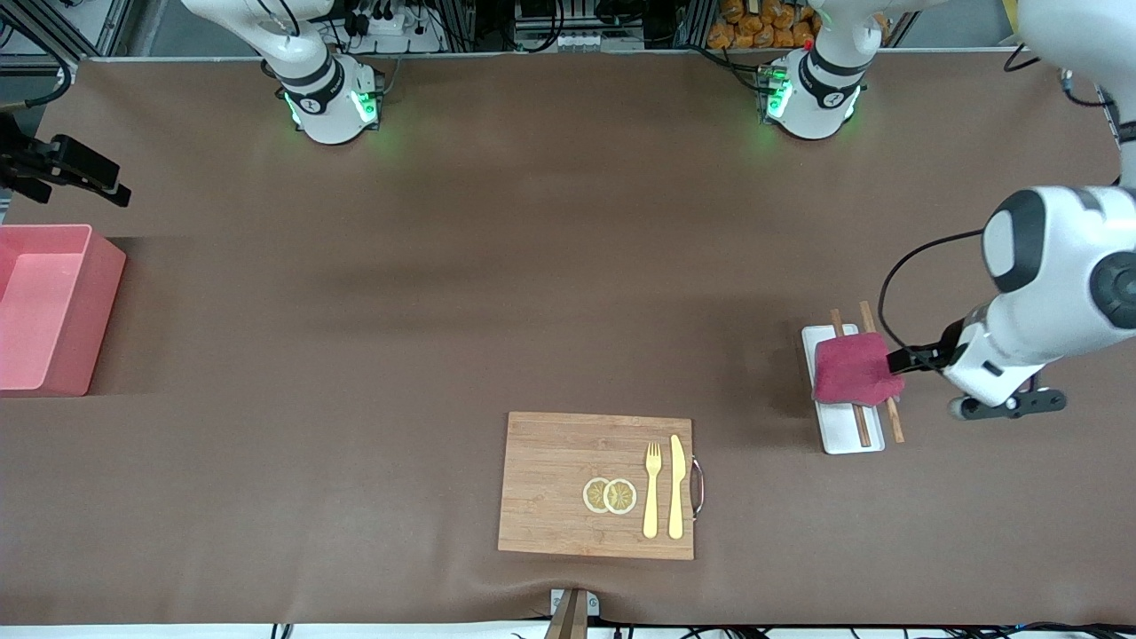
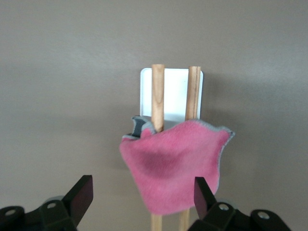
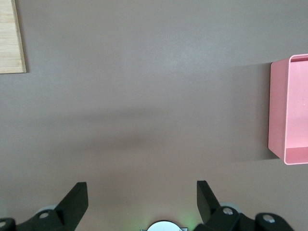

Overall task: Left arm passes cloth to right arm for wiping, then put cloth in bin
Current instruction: 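Lower the left gripper and grasp the pink cloth off the tray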

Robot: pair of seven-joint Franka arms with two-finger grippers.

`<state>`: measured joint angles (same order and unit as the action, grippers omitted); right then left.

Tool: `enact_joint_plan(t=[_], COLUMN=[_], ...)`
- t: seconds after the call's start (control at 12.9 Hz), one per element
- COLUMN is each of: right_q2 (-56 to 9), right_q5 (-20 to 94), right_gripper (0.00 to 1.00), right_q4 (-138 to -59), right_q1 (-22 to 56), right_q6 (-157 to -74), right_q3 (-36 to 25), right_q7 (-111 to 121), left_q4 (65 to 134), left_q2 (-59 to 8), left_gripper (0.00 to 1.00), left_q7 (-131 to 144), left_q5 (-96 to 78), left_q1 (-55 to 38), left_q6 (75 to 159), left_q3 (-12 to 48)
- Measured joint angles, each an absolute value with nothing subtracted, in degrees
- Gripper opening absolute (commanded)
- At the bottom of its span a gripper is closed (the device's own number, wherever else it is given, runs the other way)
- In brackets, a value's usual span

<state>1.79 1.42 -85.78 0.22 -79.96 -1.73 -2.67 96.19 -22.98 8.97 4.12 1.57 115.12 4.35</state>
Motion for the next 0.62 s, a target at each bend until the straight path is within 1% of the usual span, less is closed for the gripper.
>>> enact_joint_plan(t=[0.08,0.16,0.31,0.39,0.62], right_q2=[1.55,1.38,1.24,1.10,-0.95], right_q5=[1.42,1.42,1.49,1.58,1.89], right_gripper=[1.00,1.00,1.00,1.00,1.00], right_q4=[-85.78,-85.78,-85.78,-85.79,-85.85], right_q1=[0.26,0.27,0.30,0.47,2.90], right_q6=[-79.96,-79.96,-79.96,-79.96,-80.37], right_q3=[-1.72,-1.72,-1.72,-1.70,-1.62], right_q7=[-2.67,-2.67,-2.67,-2.66,-2.77], left_q4=[95.65,95.19,94.69,94.60,94.50], left_q2=[-24.54,-25.79,-27.54,-28.03,-28.50], left_gripper=[0.65,0.63,0.57,0.52,0.29], left_q7=[8.81,8.52,8.23,8.20,8.17], left_q5=[4.17,4.19,4.22,4.23,4.24], left_q1=[1.34,1.11,0.62,0.52,0.54], left_q6=[115.38,115.60,116.36,116.63,116.80], left_q3=[4.39,4.42,4.44,4.45,4.42])
